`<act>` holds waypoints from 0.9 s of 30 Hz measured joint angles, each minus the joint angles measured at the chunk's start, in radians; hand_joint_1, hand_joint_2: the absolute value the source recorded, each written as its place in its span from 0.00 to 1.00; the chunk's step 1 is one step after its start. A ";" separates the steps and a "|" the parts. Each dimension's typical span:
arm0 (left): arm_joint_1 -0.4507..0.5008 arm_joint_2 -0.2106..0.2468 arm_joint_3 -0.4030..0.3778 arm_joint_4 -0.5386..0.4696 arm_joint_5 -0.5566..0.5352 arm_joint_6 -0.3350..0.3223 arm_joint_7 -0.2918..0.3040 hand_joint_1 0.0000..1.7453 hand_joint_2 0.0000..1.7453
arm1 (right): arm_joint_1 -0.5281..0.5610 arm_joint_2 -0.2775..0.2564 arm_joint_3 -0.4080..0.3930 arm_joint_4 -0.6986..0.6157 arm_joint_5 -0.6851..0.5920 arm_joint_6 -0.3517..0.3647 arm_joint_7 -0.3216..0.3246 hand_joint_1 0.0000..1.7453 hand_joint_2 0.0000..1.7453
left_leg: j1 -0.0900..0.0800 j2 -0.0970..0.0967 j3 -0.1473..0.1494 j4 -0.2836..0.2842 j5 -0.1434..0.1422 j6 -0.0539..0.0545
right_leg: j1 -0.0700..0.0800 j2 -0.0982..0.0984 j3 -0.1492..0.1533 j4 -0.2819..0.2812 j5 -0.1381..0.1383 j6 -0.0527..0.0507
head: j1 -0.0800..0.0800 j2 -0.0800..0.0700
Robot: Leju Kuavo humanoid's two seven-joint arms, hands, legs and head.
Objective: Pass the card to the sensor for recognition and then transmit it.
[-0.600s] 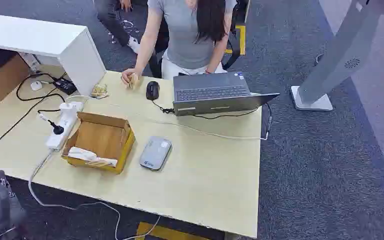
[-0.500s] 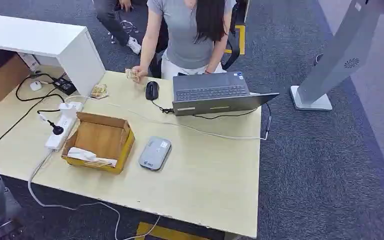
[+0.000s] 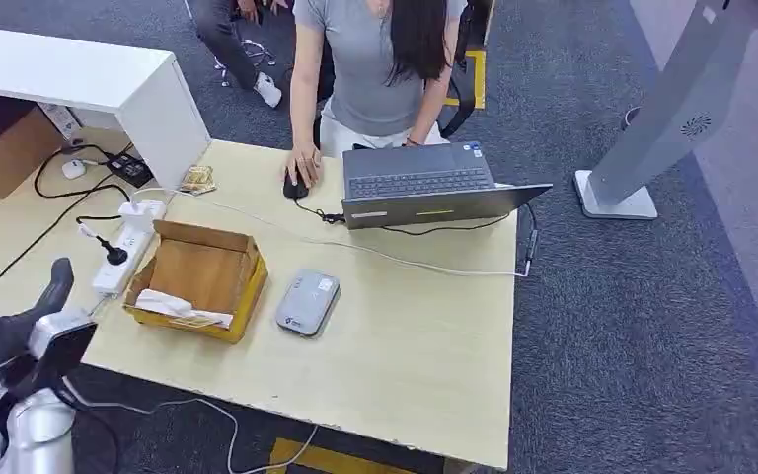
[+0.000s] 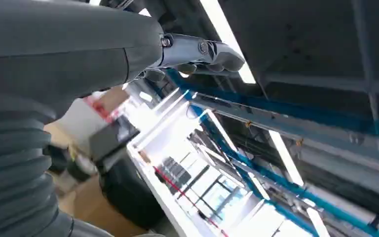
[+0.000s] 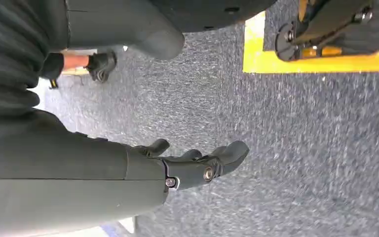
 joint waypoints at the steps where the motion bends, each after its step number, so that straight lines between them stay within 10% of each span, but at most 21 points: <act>1: -0.031 0.029 -0.020 0.045 -0.093 0.014 0.059 0.00 1.00 | -0.002 -0.004 0.007 0.000 0.002 0.008 0.002 0.00 1.00 | 0.000 0.000 0.000 0.000 0.001 -0.001 | 0.000 0.000 0.001 0.001 0.001 0.000 | -0.001 0.000; 10: -0.254 0.205 -0.171 0.345 -0.388 0.055 0.258 0.00 1.00 | -0.007 -0.013 0.051 0.000 0.007 0.020 0.015 0.00 1.00 | 0.000 0.002 -0.001 0.000 0.004 -0.002 | 0.000 0.002 -0.002 0.003 0.004 -0.003 | -0.001 0.000; 27: -0.349 0.231 -0.272 0.464 -0.478 0.040 0.316 0.00 1.00 | -0.008 -0.014 0.068 0.000 0.004 0.024 0.011 0.00 1.00 | 0.000 0.002 -0.002 0.000 0.004 -0.002 | 0.000 0.002 -0.003 0.003 0.004 -0.003 | -0.001 0.000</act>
